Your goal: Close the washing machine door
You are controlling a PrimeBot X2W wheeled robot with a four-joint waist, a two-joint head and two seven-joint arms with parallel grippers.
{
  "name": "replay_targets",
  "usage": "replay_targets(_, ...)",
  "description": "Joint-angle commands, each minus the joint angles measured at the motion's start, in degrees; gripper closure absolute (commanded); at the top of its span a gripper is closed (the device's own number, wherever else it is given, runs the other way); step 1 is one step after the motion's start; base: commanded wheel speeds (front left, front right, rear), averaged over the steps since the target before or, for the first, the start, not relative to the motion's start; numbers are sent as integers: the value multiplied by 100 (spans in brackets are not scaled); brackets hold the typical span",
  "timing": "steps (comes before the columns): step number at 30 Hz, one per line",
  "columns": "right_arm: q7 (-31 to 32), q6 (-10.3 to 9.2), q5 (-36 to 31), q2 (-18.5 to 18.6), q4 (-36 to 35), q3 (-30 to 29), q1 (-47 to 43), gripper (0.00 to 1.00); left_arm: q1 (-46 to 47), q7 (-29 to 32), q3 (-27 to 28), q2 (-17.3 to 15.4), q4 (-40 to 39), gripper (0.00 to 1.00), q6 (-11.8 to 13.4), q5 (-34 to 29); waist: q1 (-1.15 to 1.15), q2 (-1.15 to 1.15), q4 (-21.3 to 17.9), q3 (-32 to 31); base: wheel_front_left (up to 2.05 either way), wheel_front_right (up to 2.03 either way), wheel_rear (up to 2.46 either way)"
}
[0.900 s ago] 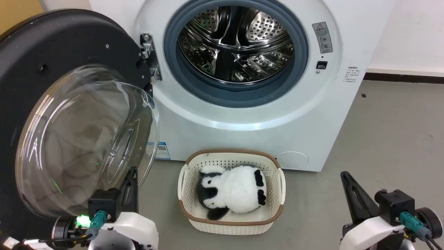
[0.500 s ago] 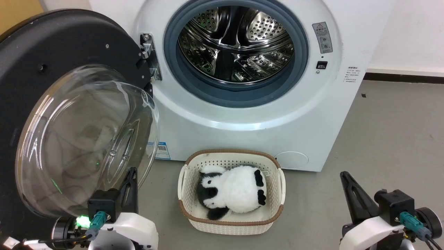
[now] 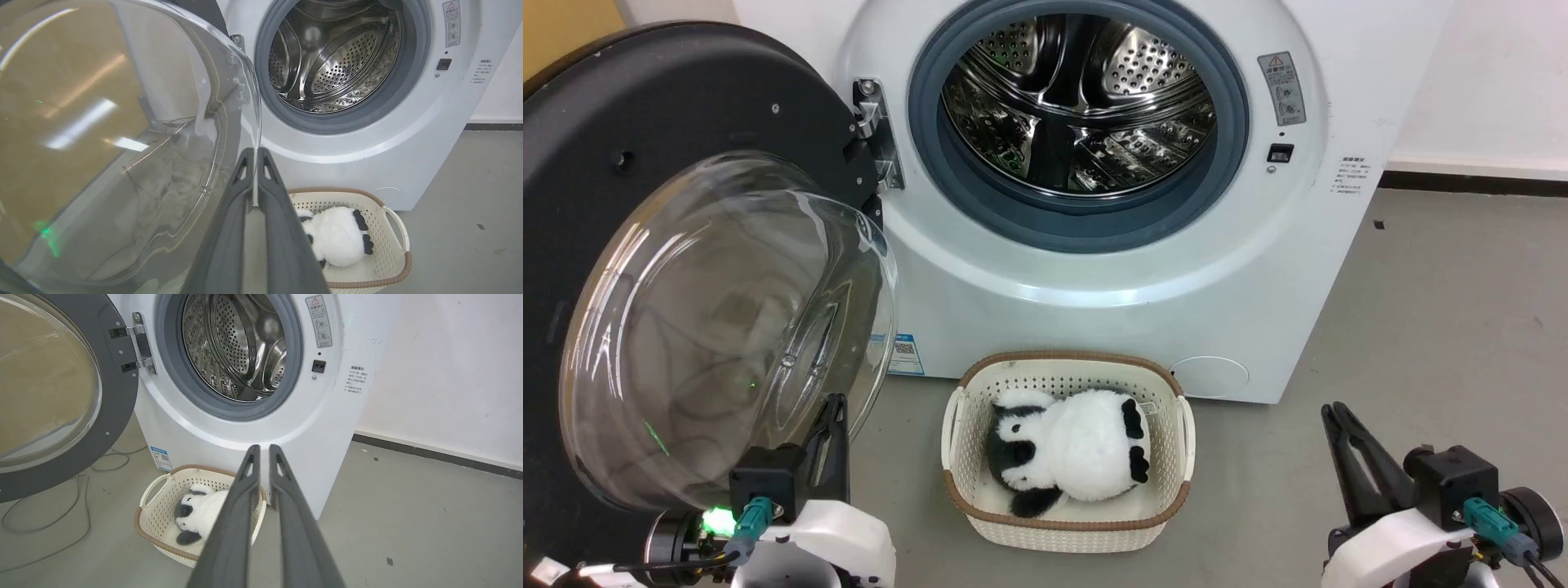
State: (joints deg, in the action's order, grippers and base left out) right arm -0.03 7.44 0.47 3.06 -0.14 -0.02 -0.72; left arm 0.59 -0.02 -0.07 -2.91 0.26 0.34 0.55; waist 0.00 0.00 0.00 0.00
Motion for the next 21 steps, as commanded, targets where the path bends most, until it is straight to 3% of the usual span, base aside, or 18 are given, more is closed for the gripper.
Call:
replay_targets(1, -3, 0, 1, 0, 0, -1, 0, 0, 0, -2, -2, 0, -1, 0, 1, 2, 0, 0, 0, 0, 0, 0, 0)
replay_targets(11, -110, 0, 109, -1, -14, -71, 13, 0, 9, -110, -47, 0, -11, 0, 131, 35, 0, 0, 6, 17, 0, 0, 0)
replay_targets(12, -122, 0, 122, -1, -18, -80, 15, 0, 12, -122, -53, 0, -16, 67, 143, 35, 0, 0, 9, 19, 0, 0, 0)
replay_targets(13, -134, 0, 136, -2, -20, -90, 16, 0, 16, -134, -59, 0, -23, 100, 153, 35, 0, 0, 14, 22, 0, 0, 0)
replay_targets(21, -229, 1, 249, -3, -29, -180, 35, 0, 179, -229, -97, -31, -201, 100, 139, 38, 0, 0, 135, 52, 0, 0, 0)
